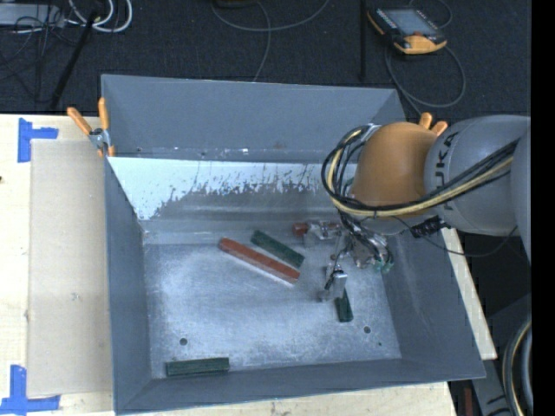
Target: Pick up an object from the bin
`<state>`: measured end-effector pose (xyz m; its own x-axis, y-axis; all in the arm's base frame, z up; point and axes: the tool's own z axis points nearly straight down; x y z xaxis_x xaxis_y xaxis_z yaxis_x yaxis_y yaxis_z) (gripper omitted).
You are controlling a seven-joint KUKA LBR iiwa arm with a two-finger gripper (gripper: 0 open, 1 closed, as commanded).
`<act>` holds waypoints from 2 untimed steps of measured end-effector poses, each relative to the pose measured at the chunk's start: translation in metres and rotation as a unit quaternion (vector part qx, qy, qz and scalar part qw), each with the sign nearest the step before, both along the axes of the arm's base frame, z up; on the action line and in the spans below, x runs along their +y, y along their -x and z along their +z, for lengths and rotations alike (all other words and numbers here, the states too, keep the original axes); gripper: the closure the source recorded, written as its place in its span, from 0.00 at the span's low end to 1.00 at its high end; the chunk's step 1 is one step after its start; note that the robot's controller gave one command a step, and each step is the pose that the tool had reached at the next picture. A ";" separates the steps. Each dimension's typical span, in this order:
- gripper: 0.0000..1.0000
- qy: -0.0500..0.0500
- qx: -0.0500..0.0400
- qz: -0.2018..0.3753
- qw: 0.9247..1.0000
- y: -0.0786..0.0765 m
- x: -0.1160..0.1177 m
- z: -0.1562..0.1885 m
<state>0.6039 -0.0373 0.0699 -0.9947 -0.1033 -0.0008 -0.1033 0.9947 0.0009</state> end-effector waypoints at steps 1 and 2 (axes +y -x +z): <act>0.00 -0.002 0.002 -0.049 0.999 0.018 0.100 0.005; 0.00 0.000 -0.005 -0.038 0.999 0.000 0.097 0.165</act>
Offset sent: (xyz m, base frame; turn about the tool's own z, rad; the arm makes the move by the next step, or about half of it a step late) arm -0.0174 0.0940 0.0056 0.1039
